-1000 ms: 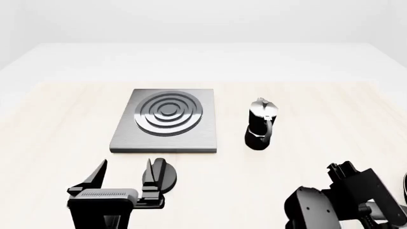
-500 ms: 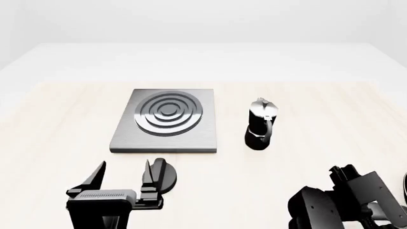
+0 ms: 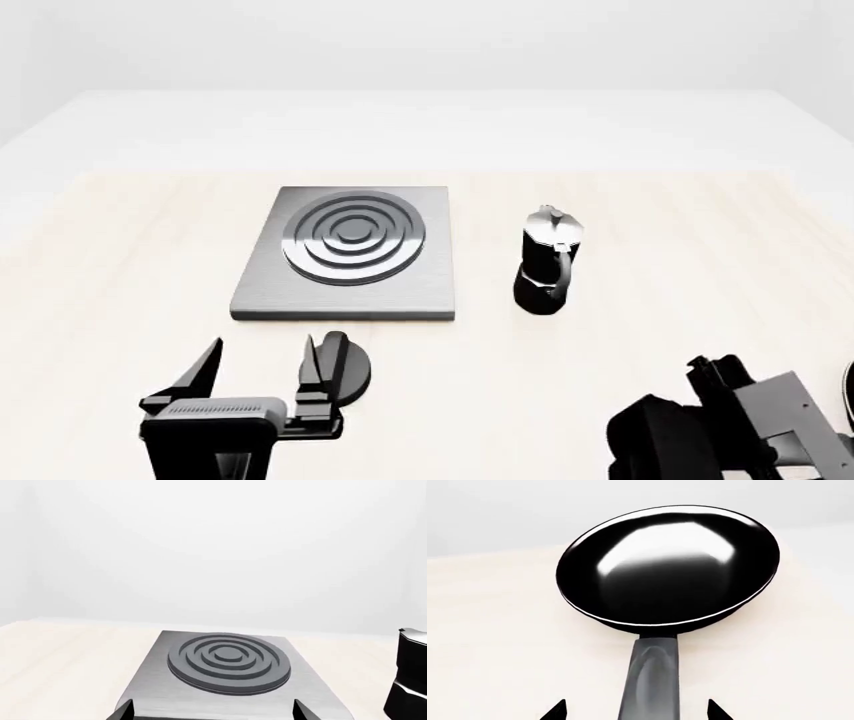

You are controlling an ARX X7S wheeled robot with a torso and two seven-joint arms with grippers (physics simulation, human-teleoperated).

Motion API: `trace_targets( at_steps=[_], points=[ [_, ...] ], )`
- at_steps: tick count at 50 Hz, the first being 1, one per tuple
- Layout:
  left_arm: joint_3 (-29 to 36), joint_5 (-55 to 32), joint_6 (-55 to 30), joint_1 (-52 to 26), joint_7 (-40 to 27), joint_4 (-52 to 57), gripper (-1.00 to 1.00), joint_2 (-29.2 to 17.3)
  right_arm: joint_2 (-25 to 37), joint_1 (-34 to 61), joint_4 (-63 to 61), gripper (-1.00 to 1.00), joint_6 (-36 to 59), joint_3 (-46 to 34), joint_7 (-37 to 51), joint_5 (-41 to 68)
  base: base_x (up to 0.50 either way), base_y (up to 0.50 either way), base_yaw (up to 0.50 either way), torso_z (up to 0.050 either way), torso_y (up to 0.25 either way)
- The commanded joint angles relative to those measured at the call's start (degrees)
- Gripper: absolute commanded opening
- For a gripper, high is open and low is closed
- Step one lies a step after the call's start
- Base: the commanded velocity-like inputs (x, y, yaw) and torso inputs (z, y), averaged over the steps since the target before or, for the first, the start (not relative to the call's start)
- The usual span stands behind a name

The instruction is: Put the frying pan on the stove.

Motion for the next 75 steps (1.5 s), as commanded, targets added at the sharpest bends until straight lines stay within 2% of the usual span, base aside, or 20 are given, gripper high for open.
trace_targets(
  at_steps=[1,18,19,38,39,40,44,45,75],
  points=[
    [0.24,-0.04,0.00,0.00,-0.27,0.13,1.00,-0.19,-0.12,-0.47,0.45,1.00,0.08,1.12,-1.14,3.03,0.00,0.00,0.00,0.000,0.000],
    [0.49,-0.16,0.37,-0.10,-0.49,-0.27,1.00,-0.38,-0.35,-0.21,2.83,1.00,-1.42,1.45,-1.81,4.57,0.00,0.00,0.00,0.000,0.000],
    [0.49,-0.21,0.39,-0.09,-0.50,-0.29,1.00,-0.39,-0.48,-0.21,3.19,-1.00,-1.94,1.68,-2.21,4.96,0.00,0.00,0.00,0.000,0.000],
    [0.79,-0.42,0.17,-0.22,-0.87,0.13,1.00,-0.81,0.27,-2.57,-0.11,-1.00,-2.69,0.04,-2.00,4.25,0.00,0.00,0.00,0.000,0.000],
    [0.78,-0.47,0.15,-0.26,-0.90,0.17,1.00,-0.81,-0.36,-3.45,-0.36,-1.00,-8.23,-0.09,-5.12,4.00,0.00,0.00,0.00,0.000,0.000],
    [0.81,-0.44,0.19,-0.30,-0.92,0.14,1.00,-0.81,0.26,-3.32,-1.38,-1.00,-3.08,-0.32,-3.39,5.12,0.00,0.00,0.00,0.000,0.000],
    [1.00,-0.37,0.10,-0.45,-0.95,0.13,1.00,-0.85,0.70,-3.92,-3.35,-1.00,-3.78,-1.84,-4.11,3.79,0.00,0.00,0.00,0.000,0.000],
    [1.02,-0.38,0.08,-0.49,-0.97,0.11,1.00,-0.86,0.47,-4.21,-3.21,-1.00,-6.93,-2.00,-6.41,3.87,0.00,0.00,0.00,0.000,0.000],
    [1.25,-0.82,1.01,-0.20,-1.36,-0.34,1.00,-1.15,2.82,-7.00,-15.60,-1.00,-2.58,-8.29,-3.86,-1.19,0.00,0.00,0.00,0.000,0.000]
  ],
)
